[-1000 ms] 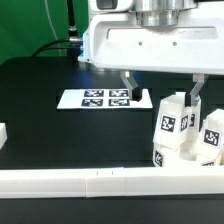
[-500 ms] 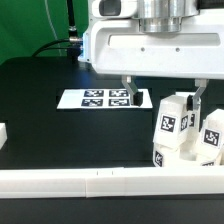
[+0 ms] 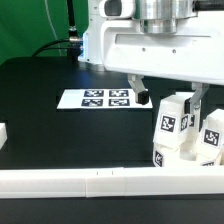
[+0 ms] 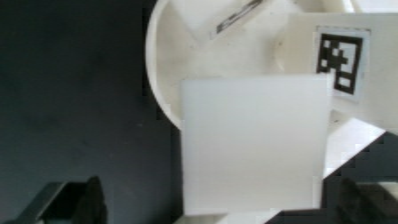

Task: Assemble stool

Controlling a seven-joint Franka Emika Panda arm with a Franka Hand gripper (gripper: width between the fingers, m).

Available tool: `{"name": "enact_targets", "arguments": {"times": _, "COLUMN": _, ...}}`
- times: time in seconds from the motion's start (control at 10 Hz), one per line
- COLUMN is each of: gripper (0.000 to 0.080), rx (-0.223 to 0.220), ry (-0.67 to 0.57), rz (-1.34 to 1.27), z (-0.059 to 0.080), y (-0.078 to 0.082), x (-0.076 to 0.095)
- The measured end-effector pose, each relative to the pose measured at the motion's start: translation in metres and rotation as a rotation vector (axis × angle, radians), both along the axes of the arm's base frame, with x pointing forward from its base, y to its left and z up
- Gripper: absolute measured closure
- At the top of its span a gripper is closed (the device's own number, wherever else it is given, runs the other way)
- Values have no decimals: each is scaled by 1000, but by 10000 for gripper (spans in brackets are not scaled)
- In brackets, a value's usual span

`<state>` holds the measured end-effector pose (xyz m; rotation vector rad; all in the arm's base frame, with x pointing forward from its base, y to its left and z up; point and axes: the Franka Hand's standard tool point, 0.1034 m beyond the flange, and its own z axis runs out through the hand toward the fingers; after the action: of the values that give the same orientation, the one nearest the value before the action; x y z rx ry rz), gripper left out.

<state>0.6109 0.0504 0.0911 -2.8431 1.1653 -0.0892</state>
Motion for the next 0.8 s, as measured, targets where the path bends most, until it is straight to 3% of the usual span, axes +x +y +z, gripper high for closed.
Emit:
{"name": "enact_targets", "arguments": {"times": 0.1, "gripper": 151, "rx": 3, "ry": 1, "rz": -61, "z": -2, "y": 1, "x": 0}}
{"name": "enact_targets", "arguments": {"times": 0.3, "gripper": 388, "rx": 2, "ry": 0, "rz": -57, "z": -2, "y": 2, "x": 0}}
{"name": "enact_targets", "arguments": {"times": 0.4, "gripper": 388, "rx": 2, "ry": -1, "rz": -56, "z": -1, "y": 3, "x": 1}}
{"name": "enact_targets", "arguments": {"times": 0.5, "gripper": 462, "rx": 2, "ry": -2, "rz": -53, "z": -1, "y": 5, "x": 1}}
{"name": "enact_targets", "arguments": {"times": 0.8, "gripper": 462, "rx": 7, "ry": -5, "rz": -116, "z": -1, "y": 7, "x": 1}}
